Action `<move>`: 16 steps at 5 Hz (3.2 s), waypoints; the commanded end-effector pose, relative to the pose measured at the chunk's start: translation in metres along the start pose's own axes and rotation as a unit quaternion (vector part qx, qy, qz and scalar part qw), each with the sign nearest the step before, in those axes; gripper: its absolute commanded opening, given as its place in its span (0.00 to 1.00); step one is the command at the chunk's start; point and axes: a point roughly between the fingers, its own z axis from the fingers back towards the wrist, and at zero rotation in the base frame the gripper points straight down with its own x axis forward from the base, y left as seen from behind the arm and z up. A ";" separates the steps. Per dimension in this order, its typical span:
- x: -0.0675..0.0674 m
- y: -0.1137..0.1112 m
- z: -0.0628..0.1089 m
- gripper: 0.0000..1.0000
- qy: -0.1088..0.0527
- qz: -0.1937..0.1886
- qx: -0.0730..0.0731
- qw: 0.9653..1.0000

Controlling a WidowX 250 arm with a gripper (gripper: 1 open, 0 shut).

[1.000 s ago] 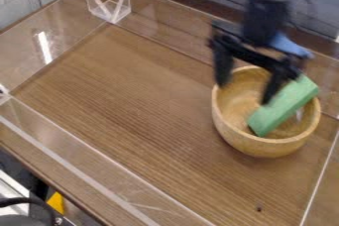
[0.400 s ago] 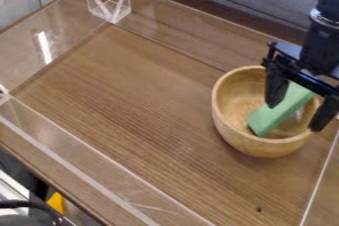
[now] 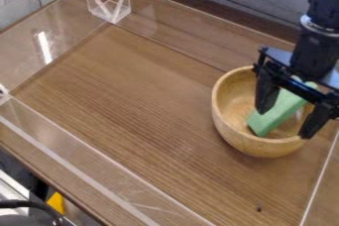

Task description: Remove the green block from inside the brown bowl and put it on the table

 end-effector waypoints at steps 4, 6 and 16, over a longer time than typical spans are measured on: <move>0.004 0.017 0.027 1.00 -0.028 -0.048 0.004 0.998; 0.015 0.031 0.031 1.00 -0.027 -0.035 -0.008 0.999; 0.029 0.021 -0.017 1.00 -0.018 -0.029 -0.007 0.999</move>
